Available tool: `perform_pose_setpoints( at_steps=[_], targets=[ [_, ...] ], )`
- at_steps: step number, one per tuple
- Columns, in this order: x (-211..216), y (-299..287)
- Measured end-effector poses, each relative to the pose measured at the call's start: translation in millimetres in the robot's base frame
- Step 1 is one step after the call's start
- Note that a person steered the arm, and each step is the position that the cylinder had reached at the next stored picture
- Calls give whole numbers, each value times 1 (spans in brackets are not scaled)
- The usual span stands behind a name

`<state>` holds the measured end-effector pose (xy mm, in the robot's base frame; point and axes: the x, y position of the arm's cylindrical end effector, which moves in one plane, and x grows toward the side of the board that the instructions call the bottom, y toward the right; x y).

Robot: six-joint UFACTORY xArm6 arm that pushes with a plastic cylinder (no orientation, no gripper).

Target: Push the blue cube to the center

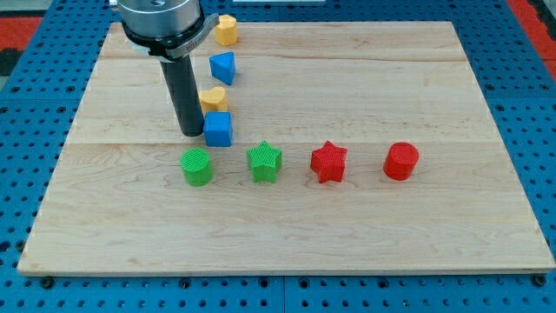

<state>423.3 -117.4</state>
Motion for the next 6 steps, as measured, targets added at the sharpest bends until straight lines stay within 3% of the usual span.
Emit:
perform_pose_setpoints(
  at_steps=[2, 3, 4, 5, 6],
  targets=[
    [0, 22],
    [-16, 75],
    [-12, 77],
    [-30, 118],
    [-1, 128]
  ],
)
